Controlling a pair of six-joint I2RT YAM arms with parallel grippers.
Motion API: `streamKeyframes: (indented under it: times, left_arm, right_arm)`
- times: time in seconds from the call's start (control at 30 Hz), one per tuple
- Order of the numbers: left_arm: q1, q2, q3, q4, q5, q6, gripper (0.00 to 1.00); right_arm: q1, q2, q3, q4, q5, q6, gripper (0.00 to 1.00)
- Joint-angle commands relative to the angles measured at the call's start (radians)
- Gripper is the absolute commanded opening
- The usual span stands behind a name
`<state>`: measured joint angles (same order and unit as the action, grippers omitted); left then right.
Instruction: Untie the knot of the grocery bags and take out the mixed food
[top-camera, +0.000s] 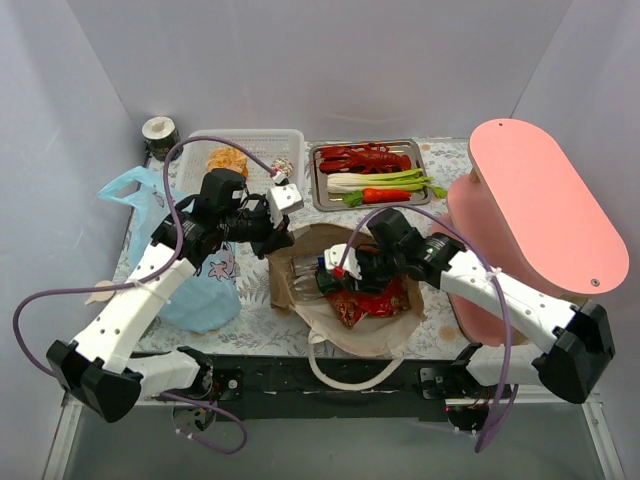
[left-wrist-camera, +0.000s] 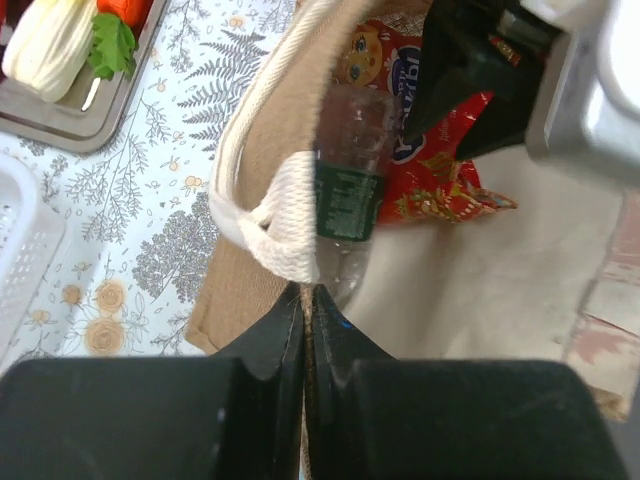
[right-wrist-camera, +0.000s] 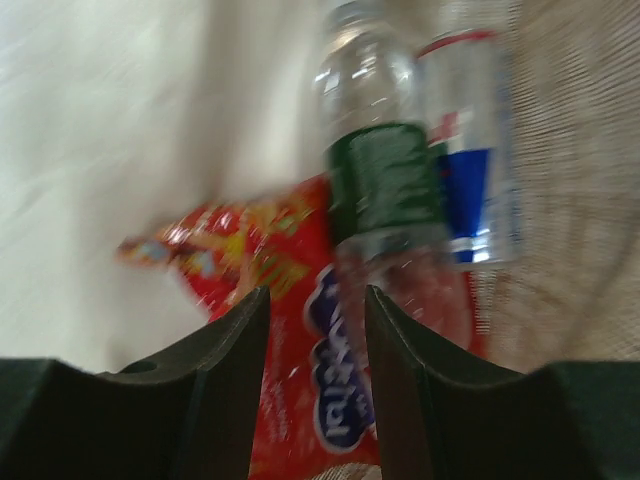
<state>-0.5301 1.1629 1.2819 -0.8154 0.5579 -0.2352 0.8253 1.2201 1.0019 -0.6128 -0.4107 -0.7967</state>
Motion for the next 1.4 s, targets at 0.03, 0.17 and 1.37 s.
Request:
streamKeyframes:
  times: [0.03, 0.17, 1.37]
  left_arm:
    - [0.002, 0.049, -0.030, 0.156, -0.007, -0.085, 0.00]
    - [0.004, 0.069, -0.019, 0.171, -0.013, -0.101, 0.00]
    - [0.004, 0.095, -0.026, 0.213, -0.099, -0.113, 0.00]
  right_arm:
    - [0.031, 0.113, 0.090, 0.110, 0.041, -0.093, 0.51]
    - [0.064, 0.142, 0.043, 0.148, 0.098, -0.169, 0.57]
    - [0.046, 0.173, 0.082, 0.138, 0.329, -0.128, 0.77]
